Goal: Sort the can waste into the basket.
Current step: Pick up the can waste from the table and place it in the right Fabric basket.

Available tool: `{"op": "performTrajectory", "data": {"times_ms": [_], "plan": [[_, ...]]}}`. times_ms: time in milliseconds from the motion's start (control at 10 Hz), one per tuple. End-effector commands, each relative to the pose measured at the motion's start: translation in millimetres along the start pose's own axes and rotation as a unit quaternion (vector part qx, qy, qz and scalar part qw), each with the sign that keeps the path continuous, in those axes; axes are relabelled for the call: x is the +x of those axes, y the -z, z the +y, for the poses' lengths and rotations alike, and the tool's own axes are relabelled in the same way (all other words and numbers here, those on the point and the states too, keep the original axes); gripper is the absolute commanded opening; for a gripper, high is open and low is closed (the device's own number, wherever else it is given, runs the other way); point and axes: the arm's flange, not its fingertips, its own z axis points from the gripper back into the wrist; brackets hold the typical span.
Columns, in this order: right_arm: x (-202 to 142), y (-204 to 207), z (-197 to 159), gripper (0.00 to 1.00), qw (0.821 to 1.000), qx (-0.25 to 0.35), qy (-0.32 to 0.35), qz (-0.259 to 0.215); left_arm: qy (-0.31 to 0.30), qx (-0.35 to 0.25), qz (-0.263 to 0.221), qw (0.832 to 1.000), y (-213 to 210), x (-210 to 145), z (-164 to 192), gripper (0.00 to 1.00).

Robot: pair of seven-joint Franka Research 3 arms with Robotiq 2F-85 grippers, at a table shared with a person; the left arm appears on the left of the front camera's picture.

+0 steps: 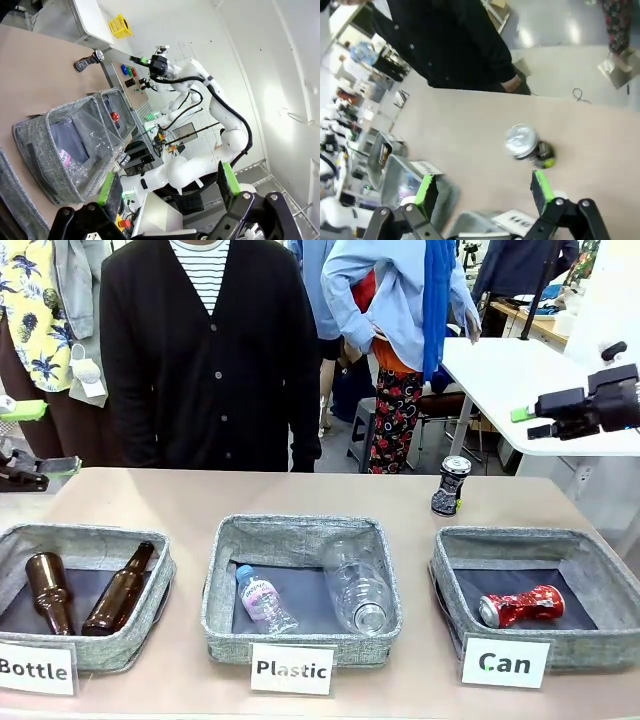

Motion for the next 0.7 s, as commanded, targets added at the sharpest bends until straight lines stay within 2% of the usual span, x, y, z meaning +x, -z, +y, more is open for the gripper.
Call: {"op": "performTrajectory", "data": {"times_ms": [0, 100, 200, 300, 400, 600], "plan": [[3, 15, -37, 1.00, 0.999, 0.010, -0.046, 0.014, 0.000, -0.004, 0.002, 1.000, -1, 0, -3, 1.00], [-3, 19, -57, 1.00, 0.999, 0.008, -0.050, 0.015, 0.000, -0.004, 0.002, 1.000, -1, 0, -3, 1.00], [-8, 22, -68, 1.00, 1.000, 0.011, -0.020, 0.017, 0.000, -0.004, 0.002, 1.000, -1, 0, -3, 1.00], [-4, 19, -57, 1.00, 0.994, -0.027, 0.109, 0.007, 0.000, -0.004, 0.002, 1.000, -1, 0, -3, 1.00], [-12, 25, -62, 1.00, 0.999, -0.001, -0.030, 0.024, 0.000, -0.004, 0.002, 1.000, -1, 0, -3, 1.00], [-12, 25, -62, 1.00, 0.999, -0.001, -0.030, 0.024, 0.000, -0.004, 0.002, 1.000, -1, 0, -3, 1.00]]}}
